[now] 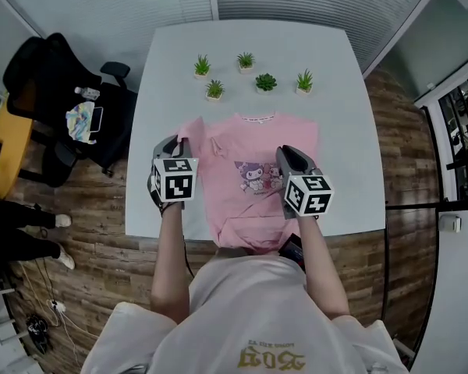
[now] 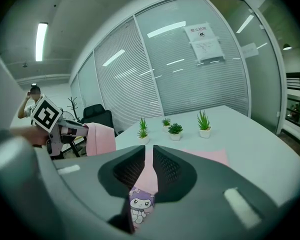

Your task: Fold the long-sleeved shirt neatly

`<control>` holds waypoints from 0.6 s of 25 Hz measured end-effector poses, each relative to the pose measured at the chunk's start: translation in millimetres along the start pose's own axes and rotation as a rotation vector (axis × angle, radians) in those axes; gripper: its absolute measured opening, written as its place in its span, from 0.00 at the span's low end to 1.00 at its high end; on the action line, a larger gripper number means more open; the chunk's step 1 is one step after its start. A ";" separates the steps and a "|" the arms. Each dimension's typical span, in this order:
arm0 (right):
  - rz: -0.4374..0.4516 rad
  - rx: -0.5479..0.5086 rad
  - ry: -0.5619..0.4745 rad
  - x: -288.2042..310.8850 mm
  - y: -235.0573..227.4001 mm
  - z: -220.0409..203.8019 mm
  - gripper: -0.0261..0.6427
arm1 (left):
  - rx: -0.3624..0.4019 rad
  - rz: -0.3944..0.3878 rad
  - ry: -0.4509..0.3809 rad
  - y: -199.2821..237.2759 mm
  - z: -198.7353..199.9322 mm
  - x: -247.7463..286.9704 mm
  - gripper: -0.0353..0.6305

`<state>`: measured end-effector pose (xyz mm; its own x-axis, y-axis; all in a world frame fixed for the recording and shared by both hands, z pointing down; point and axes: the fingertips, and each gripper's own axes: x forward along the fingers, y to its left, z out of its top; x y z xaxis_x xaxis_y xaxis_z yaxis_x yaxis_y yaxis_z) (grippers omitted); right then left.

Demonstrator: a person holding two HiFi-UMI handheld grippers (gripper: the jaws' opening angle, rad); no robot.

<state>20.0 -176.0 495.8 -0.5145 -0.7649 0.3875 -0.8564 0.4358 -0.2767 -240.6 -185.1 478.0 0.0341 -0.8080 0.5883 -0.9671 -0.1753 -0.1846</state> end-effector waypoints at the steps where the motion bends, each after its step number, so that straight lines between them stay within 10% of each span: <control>1: -0.002 0.001 -0.002 -1.5 -2.8 0.9 0.13 | 0.001 -0.001 -0.007 -3.4 4.8 1.0 0.10; 15: -0.030 0.027 -0.013 -23.0 -58.5 7.8 0.12 | -0.011 -0.031 -0.052 -74.2 52.0 22.8 0.11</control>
<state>82.2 -187.5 496.3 -0.4877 -0.7838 0.3845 -0.8699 0.3995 -0.2892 -154.9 -219.8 464.1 0.0764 -0.8305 0.5518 -0.9682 -0.1941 -0.1581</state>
